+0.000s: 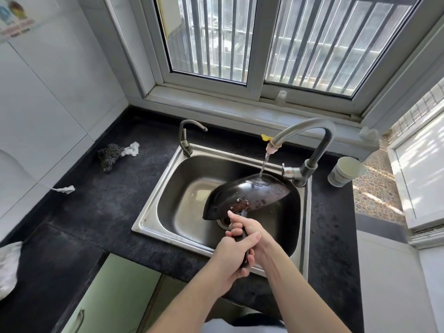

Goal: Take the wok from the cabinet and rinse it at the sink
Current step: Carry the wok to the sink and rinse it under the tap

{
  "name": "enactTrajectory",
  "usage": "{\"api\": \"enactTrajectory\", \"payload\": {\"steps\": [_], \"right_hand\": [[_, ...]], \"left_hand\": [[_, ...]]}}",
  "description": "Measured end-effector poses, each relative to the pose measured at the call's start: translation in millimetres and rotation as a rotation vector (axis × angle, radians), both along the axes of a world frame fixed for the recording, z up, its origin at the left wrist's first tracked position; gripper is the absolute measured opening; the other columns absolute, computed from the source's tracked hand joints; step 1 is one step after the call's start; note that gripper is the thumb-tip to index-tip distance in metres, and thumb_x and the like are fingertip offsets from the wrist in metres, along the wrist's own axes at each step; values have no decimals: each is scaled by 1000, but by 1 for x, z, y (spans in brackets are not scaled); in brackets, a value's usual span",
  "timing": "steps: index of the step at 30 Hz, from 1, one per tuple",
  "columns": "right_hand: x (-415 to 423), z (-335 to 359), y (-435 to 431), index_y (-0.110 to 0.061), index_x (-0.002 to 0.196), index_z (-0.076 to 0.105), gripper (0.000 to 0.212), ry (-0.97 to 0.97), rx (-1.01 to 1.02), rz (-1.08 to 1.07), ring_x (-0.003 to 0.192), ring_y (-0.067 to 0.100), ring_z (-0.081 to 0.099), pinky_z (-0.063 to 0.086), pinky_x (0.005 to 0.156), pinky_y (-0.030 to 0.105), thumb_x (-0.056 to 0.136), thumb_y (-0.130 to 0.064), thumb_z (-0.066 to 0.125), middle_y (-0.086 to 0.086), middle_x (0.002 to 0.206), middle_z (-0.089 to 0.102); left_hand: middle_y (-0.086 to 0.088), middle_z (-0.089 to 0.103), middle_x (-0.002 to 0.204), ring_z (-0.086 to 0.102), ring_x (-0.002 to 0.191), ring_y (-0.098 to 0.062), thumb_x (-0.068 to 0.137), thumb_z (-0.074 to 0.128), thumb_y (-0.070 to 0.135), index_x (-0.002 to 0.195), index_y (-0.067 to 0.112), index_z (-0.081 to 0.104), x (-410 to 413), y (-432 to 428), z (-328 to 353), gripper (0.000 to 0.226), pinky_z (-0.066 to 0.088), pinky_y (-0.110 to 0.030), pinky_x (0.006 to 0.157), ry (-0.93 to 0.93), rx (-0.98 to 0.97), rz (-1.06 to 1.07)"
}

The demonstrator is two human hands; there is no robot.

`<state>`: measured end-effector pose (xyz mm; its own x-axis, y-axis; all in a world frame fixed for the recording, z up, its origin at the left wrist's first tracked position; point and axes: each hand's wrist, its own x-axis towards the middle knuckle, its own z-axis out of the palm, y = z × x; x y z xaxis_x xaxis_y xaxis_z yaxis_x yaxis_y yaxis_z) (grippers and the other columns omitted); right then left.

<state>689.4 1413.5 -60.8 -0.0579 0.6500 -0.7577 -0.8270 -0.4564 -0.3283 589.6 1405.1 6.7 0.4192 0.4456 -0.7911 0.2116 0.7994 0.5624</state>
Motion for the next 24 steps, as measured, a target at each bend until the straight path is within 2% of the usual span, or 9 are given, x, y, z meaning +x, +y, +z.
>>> {"api": "enactTrajectory", "payload": {"steps": [2,4,6,9,13,18,20,24], "right_hand": [[6,4,3,-16,52,48,43,0,-16,29,40,9,51,53,60,24,86,-24,73,-5,41,44],[10,9,8,-16,59,45,39,-17,-11,33,34,6,47,53,54,23,90,-17,69,-7,42,42],[12,15,12,-16,63,44,36,-64,4,56,33,4,43,52,47,23,92,-12,66,-7,42,39],[12,20,10,-17,58,45,41,-132,-1,158,38,11,47,51,50,24,90,-14,70,-3,42,41],[20,23,1,-14,61,51,35,-310,74,298,43,10,50,47,46,23,85,-16,77,1,51,49],[32,19,-6,-10,65,59,33,-565,120,554,51,12,57,51,55,23,79,-27,83,4,60,61],[35,16,-8,-11,64,62,31,-594,146,612,52,12,58,51,57,23,79,-26,83,4,60,63],[37,7,-16,-9,71,58,24,-533,182,607,52,12,58,52,58,22,81,-10,80,5,59,59]], "left_hand": [[2,57,64,54,45,-4,88,73,27,98,15,57,3,2,7,22,38,-17,36,-33,-17,15],[-1,62,67,59,50,-10,88,72,30,98,11,63,1,4,16,24,48,-22,43,-55,13,-62],[-3,69,79,66,58,-17,86,72,39,105,10,64,-4,8,21,36,57,-31,54,-28,65,-187],[-5,76,91,71,66,-22,83,71,47,110,15,64,-9,14,19,43,61,-39,65,35,127,-325],[-5,77,90,71,69,-18,85,73,37,111,11,65,-5,5,9,37,58,-32,62,23,148,-279],[-1,76,82,69,63,-12,86,72,30,103,9,67,0,-9,-5,28,55,-25,55,48,154,-252],[-2,75,82,69,62,-13,86,72,30,103,10,65,2,-12,-9,27,55,-26,55,56,161,-254],[-2,73,82,69,62,-13,86,73,30,103,13,63,1,-22,-18,26,58,-28,56,86,160,-295]]}}
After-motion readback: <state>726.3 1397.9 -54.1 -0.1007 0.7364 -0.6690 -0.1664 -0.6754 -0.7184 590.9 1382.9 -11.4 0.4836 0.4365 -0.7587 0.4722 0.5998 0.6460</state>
